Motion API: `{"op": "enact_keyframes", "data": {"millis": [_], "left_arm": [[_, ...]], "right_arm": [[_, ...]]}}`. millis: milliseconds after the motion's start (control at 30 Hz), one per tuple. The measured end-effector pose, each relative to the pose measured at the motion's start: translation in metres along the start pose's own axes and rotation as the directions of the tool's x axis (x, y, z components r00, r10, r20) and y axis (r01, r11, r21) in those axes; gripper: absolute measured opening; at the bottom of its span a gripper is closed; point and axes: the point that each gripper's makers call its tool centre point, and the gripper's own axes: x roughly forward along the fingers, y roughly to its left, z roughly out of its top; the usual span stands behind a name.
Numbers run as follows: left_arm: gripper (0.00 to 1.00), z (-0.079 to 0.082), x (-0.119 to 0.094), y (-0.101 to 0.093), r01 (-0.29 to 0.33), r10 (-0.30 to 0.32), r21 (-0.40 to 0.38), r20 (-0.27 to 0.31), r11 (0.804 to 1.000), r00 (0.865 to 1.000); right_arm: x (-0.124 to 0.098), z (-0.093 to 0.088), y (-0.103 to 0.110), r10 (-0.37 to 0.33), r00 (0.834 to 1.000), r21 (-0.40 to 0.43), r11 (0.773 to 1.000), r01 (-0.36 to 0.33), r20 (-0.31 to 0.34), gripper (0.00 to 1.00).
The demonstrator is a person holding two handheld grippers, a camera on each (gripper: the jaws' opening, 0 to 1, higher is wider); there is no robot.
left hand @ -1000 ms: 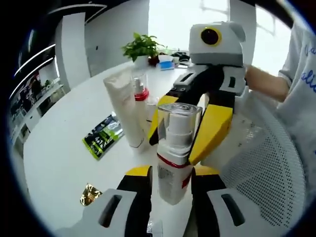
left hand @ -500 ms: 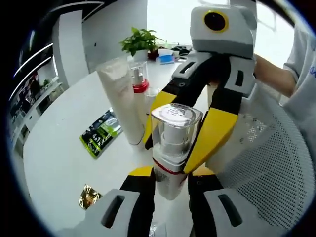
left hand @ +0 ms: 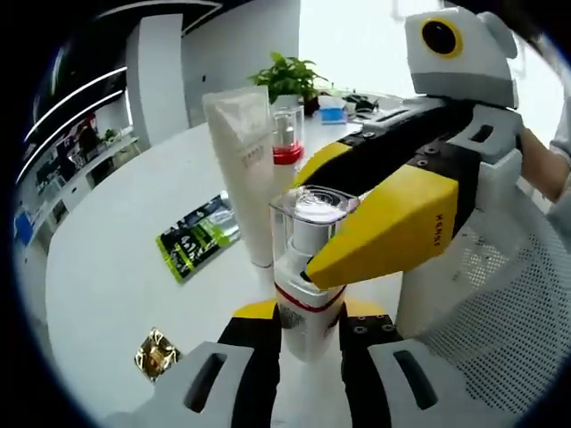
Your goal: Arrange the skincare products in the storage area until every visible bottle or jar stands upright without overlapping.
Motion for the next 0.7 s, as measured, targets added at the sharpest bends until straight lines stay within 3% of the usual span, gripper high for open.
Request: {"op": "enact_keyframes", "data": {"millis": [167,467,700], "left_arm": [[0.21,-0.003,0.003,0.001,-0.021,0.021,0.008,-0.008,1.0,1.0],[0.21,-0.008,0.007,-0.001,-0.022,0.023,0.026,-0.03,0.999,0.999],[0.22,-0.016,0.012,-0.011,0.032,-0.027,0.082,-0.066,0.996,0.997]], "right_arm": [[0.002,-0.003,-0.001,-0.02,1.0,0.013,1.0,0.02,-0.007,0.22],[0.003,-0.007,0.0,-0.022,0.999,-0.041,0.999,0.021,-0.028,0.21],[0.006,-0.012,0.005,0.013,0.997,-0.125,0.992,-0.022,-0.072,0.2]]}}
